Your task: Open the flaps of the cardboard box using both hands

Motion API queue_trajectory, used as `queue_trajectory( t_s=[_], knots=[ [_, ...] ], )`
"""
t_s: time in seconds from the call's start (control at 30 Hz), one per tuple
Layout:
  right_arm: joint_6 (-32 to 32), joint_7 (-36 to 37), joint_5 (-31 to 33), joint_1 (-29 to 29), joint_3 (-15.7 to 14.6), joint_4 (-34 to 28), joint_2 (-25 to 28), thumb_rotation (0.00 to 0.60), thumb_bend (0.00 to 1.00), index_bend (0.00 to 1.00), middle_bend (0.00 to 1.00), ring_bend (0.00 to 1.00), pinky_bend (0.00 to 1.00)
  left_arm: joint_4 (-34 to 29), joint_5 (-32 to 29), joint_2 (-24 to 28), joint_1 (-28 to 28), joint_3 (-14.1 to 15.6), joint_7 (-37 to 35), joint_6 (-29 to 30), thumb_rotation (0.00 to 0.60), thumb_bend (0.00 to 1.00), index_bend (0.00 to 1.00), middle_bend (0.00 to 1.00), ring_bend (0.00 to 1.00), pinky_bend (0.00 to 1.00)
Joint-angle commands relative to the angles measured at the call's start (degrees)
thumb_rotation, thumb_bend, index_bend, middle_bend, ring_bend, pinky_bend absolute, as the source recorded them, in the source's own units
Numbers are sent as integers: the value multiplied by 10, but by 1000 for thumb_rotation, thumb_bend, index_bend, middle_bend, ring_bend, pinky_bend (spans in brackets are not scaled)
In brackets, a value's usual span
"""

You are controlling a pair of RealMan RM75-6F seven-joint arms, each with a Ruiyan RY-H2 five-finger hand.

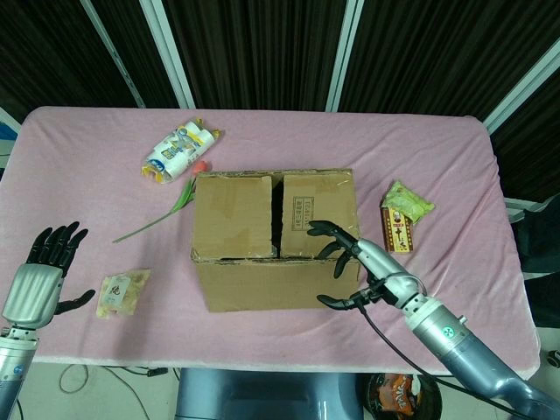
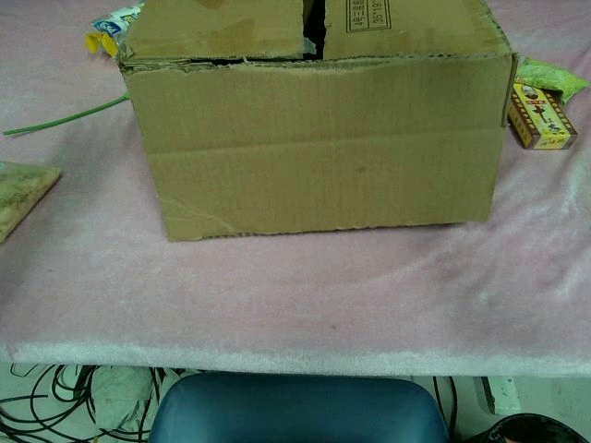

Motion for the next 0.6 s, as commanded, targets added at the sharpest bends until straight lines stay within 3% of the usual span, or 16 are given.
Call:
queue_trajectory(
  t_s=[0.03, 0.23, 0.4, 0.6],
  knots=[
    [69, -76, -67, -48, -47, 39, -3, 600, 291, 69, 119, 241, 295, -1, -2, 2, -1, 0, 1, -3, 600, 100, 0, 0, 0, 0],
    [234, -263, -128, -133, -119, 131, -62, 596, 289, 0, 3, 37, 221, -6, -8, 6, -3, 0, 11, -14, 600, 100, 0, 0, 0, 0],
    [349, -400, -155, -204, -169, 209, -99, 515, 266, 0, 0, 0, 212, -16, -8, 10, -6, 1, 27, -21, 600, 100, 0, 0, 0, 0],
    [415, -424, -151, -246, -193, 270, -139, 495, 264, 0, 0, 0, 212, -41, -4, 22, -14, 2, 44, -33, 600, 105, 0, 0, 0, 0]
  ],
)
